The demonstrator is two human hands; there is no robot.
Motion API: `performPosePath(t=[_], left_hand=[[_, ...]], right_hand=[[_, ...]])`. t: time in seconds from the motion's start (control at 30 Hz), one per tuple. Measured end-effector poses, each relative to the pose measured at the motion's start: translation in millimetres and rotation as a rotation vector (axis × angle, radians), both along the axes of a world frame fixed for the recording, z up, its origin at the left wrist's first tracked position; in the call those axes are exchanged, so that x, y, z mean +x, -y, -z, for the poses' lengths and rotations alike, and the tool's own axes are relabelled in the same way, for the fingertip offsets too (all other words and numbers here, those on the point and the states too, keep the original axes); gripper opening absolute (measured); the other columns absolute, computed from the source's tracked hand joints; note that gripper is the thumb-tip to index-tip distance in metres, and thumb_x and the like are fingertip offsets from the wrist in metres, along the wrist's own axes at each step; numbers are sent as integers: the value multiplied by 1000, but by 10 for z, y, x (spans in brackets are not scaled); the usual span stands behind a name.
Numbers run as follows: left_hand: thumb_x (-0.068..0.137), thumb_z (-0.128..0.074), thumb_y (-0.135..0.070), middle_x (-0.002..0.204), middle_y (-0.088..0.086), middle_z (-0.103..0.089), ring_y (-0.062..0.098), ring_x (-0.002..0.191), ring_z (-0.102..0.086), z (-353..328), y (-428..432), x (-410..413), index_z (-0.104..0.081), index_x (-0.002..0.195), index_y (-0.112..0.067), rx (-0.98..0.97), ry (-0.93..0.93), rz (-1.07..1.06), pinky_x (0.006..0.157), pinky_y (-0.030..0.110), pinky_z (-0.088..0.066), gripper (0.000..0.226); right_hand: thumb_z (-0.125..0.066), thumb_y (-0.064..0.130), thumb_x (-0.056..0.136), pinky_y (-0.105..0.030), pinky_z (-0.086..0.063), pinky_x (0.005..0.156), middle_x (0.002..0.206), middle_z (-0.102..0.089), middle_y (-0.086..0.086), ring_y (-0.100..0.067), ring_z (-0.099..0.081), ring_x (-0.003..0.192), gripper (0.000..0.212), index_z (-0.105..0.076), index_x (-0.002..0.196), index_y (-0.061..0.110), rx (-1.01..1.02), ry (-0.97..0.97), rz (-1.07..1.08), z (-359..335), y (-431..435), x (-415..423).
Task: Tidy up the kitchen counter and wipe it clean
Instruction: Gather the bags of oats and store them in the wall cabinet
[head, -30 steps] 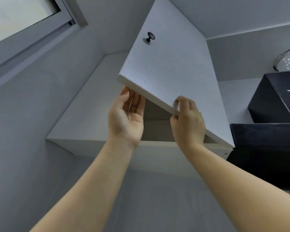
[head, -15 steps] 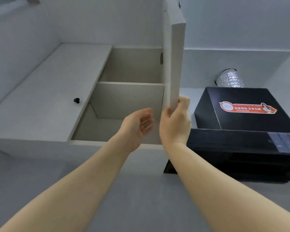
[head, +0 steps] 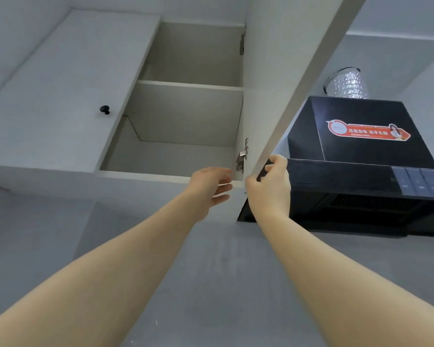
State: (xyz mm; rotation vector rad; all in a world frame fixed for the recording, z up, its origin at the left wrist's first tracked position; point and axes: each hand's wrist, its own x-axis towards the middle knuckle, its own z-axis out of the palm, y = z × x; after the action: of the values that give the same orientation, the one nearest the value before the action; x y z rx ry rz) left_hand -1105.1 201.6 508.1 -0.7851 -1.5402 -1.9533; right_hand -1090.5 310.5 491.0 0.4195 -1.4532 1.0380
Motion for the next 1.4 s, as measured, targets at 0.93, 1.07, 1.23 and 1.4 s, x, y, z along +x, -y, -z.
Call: performPosePath(t=[0.93,1.07,1.23,1.4], left_hand=[[90,-50,-6,100,4,-61,18,91,-55,3564,1455,-1187,-66,101,-13,-782,600,-612,79,23,-43,20],[89,-55,-5,98,-1,-59,13,93,-53,4016,1604,-1196,-65,106,-9,-766,671,-494,80,19,-41,20],[86,-55,-7,110,-1,-54,14,92,-53,4445,1736,-1238,-58,115,-21,-966,826,-420,70,19,-44,32],[84,-59,-16,128,0,-48,15,113,-49,4662,1755,-1216,-36,139,-20,-1167,917,-353,78,18,-36,61]], right_hand=[[-54,18,90,-31,-43,86,127,-52,-8,-23,-54,109,38,-46,127,12,515,1083,-260,3567,1152,-1477],[-55,18,89,-26,-42,86,126,-55,-9,-23,-55,112,38,-49,125,12,651,1203,-292,3952,1248,-1545],[-59,19,85,-24,-40,81,129,-55,-7,-22,-54,115,46,-48,129,15,730,1368,-322,4264,1335,-1632],[-72,25,71,-26,-44,84,115,-57,0,-18,-56,106,60,-47,125,21,797,1551,-499,4512,1454,-1659]])
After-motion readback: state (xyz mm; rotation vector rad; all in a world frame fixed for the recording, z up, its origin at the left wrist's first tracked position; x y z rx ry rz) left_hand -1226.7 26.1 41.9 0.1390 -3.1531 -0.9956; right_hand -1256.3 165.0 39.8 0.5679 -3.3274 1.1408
